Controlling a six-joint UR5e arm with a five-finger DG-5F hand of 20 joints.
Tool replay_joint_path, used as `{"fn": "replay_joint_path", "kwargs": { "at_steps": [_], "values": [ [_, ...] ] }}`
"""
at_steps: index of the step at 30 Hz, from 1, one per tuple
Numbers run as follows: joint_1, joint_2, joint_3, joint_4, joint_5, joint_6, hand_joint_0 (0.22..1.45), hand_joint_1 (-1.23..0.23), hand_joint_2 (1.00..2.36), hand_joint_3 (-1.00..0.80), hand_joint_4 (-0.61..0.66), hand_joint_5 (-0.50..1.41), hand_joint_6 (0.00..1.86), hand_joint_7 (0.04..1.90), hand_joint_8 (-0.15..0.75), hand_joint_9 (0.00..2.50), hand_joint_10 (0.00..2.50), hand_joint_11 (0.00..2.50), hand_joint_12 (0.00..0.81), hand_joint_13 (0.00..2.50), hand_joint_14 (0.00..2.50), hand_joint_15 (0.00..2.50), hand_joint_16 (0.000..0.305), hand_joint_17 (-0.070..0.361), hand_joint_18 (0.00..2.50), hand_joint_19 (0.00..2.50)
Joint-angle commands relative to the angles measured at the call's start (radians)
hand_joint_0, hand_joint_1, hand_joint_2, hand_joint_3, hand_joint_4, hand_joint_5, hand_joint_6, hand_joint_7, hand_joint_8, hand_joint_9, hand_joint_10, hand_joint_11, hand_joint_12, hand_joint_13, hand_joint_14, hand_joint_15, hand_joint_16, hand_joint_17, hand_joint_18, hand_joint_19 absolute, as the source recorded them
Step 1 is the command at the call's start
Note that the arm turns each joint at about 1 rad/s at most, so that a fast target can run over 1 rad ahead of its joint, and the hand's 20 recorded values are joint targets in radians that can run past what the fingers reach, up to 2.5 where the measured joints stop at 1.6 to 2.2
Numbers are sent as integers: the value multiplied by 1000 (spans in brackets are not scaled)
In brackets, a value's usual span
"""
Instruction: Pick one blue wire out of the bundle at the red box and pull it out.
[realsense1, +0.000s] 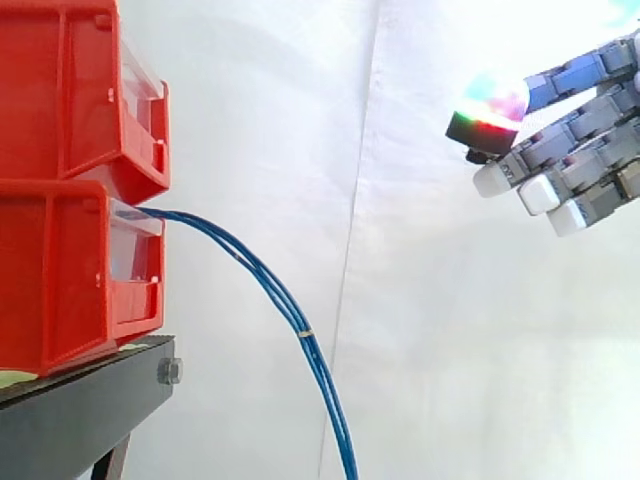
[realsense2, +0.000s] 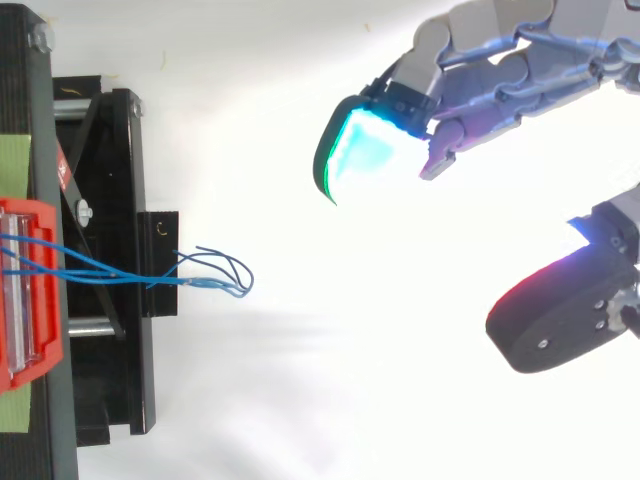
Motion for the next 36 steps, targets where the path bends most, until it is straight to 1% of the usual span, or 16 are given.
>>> {"fn": "replay_joint_path", "kwargs": {
  "at_steps": [1, 2, 4, 6, 7, 8, 9, 10, 13, 14, 17, 26, 30, 32, 33, 36],
  "values": [
    [2, -7, 0, 19, 30, -13, 544, -757, 1002, -481, 371, -144, 502, 899, 300, 616, 3, 146, 398, 647, 9, 270, 52, 116, 534, 306],
    [4, -10, 0, 31, 40, -15, 544, -756, 1001, -483, 378, -143, 502, 900, 301, 617, 3, 151, 398, 647, 9, 271, 52, 116, 534, 303],
    [6, -21, 1, 49, 48, -20, 544, -756, 1001, -480, 383, -139, 502, 897, 301, 619, 3, 151, 398, 650, 9, 274, 52, 116, 534, 308],
    [10, -30, 0, 88, 56, -27, 543, -754, 1001, -480, 390, -137, 502, 901, 302, 625, 2, 147, 399, 651, 9, 275, 52, 116, 534, 308],
    [10, -30, 0, 88, 56, -27, 543, -753, 1001, -481, 393, -136, 502, 899, 304, 627, 3, 142, 398, 650, 11, 276, 52, 116, 534, 308],
    [12, -53, 1, 158, 80, -50, 543, -752, 1001, -480, 390, -135, 503, 896, 303, 632, 2, 149, 397, 652, 9, 274, 52, 116, 535, 304],
    [12, -57, 1, 172, 88, -56, 542, -753, 1001, -479, 392, -134, 502, 898, 303, 632, 4, 149, 398, 652, 9, 277, 52, 116, 534, 307],
    [13, -57, 0, 223, 120, -93, 543, -750, 1001, -482, 395, -134, 503, 898, 303, 633, 3, 149, 398, 652, 9, 277, 52, 116, 534, 308],
    [15, -57, 0, 241, 142, -144, 542, -750, 1001, -478, 398, -132, 502, 901, 304, 636, 4, 150, 398, 656, 9, 277, 52, 116, 535, 304],
    [16, -59, 0, 243, 149, -173, 542, -749, 1001, -478, 398, -132, 503, 900, 304, 639, 3, 152, 399, 658, 9, 278, 52, 116, 535, 304],
    [18, -59, 0, 244, 160, -208, 543, -748, 1001, -480, 396, -131, 503, 902, 305, 645, 4, 166, 398, 660, 10, 283, 51, 116, 535, 307],
    [29, -61, -2, 247, 162, -199, 544, -745, 1002, -478, 402, -129, 503, 901, 306, 650, 4, 168, 398, 664, 10, 286, 51, 116, 535, 314],
    [29, -99, 0, 260, 160, -167, 544, -743, 1001, -480, 402, -128, 503, 899, 306, 651, 4, 160, 399, 663, 11, 286, 51, 116, 535, 311],
    [30, -119, 0, 281, 157, -150, 544, -743, 1001, -477, 405, -128, 503, 902, 306, 652, 3, 169, 401, 662, 12, 284, 51, 116, 535, 314],
    [30, -136, 0, 309, 157, -138, 544, -742, 1001, -479, 401, -128, 502, 903, 307, 652, 4, 167, 399, 663, 10, 286, 51, 116, 534, 310],
    [33, -151, 0, 345, 155, -136, 543, -742, 1001, -479, 402, -128, 503, 900, 306, 654, 4, 169, 398, 661, 10, 289, 51, 116, 535, 314]
  ]
}}
